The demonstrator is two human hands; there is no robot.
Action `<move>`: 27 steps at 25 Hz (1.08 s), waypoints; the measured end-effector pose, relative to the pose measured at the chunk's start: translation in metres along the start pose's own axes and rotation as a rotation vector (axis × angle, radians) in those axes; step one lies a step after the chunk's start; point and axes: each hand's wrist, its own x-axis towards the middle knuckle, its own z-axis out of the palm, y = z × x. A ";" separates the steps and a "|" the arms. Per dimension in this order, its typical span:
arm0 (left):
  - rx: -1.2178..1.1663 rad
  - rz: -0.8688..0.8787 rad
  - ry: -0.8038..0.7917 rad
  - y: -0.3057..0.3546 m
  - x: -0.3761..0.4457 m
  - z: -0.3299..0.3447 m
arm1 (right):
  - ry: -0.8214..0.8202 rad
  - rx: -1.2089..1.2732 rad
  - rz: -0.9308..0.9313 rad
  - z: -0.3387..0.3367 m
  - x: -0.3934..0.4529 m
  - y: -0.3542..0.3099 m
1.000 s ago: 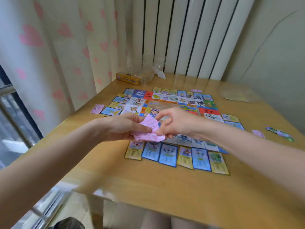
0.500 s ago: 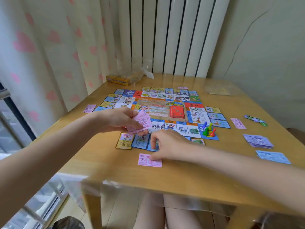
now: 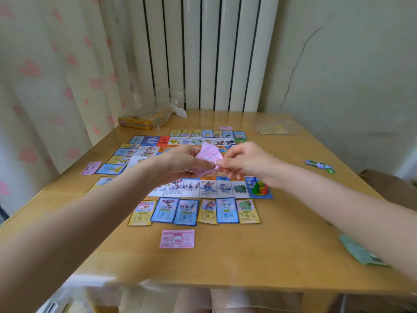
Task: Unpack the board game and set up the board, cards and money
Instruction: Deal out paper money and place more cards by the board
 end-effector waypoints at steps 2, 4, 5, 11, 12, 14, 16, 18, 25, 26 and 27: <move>-0.102 0.010 -0.010 0.012 0.013 0.017 | 0.074 0.033 -0.001 -0.015 0.004 0.004; -0.148 0.015 -0.015 0.022 0.025 0.031 | 0.146 0.073 0.005 -0.030 0.009 0.008; -0.147 0.021 -0.012 0.025 0.032 0.036 | 0.173 0.082 0.008 -0.038 0.012 0.010; -0.102 0.005 -0.060 0.034 0.068 0.055 | 0.282 0.148 0.001 -0.068 0.027 0.026; -0.068 -0.012 -0.097 0.036 0.072 0.061 | 0.307 0.144 -0.017 -0.074 0.029 0.028; 0.034 -0.016 -0.172 0.042 0.083 0.078 | 0.326 0.038 -0.058 -0.091 0.031 0.033; 0.147 0.013 -0.217 0.048 0.094 0.098 | 0.298 -0.146 -0.096 -0.107 0.030 0.037; 0.213 0.039 -0.265 0.056 0.107 0.124 | 0.307 -0.329 -0.127 -0.125 0.023 0.043; 0.136 0.016 -0.258 0.067 0.134 0.205 | 0.403 -0.540 -0.042 -0.182 -0.013 0.078; 0.133 0.032 -0.230 0.067 0.137 0.213 | 0.451 -0.421 -0.019 -0.188 -0.015 0.084; 0.166 0.064 -0.190 0.066 0.140 0.221 | 0.481 -0.292 0.009 -0.193 -0.017 0.090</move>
